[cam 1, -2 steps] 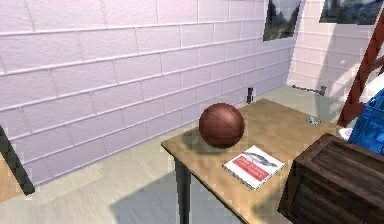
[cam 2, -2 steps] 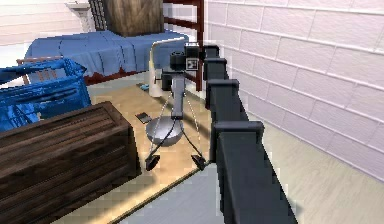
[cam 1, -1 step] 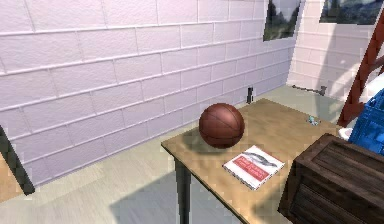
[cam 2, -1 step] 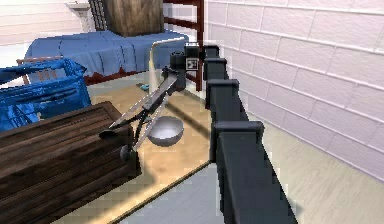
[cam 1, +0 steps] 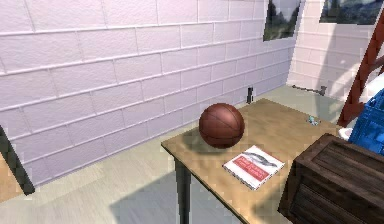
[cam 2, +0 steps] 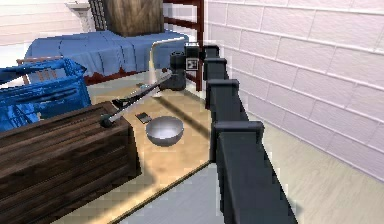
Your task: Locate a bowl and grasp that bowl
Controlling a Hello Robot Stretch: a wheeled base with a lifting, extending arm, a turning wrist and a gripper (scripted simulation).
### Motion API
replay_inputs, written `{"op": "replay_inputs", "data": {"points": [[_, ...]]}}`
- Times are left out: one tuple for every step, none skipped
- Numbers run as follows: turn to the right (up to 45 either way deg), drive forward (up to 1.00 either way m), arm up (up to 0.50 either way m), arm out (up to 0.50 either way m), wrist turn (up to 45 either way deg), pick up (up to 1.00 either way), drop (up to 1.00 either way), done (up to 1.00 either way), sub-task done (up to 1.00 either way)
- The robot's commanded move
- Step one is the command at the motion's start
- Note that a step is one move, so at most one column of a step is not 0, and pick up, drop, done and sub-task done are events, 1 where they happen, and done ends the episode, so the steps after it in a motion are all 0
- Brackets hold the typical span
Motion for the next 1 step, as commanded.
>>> {"op": "replay_inputs", "data": {"points": [[0.0, 0.0, 0.0, 0.0, 45.0, 0.0, 0.0, 0.0, 0.0]]}}
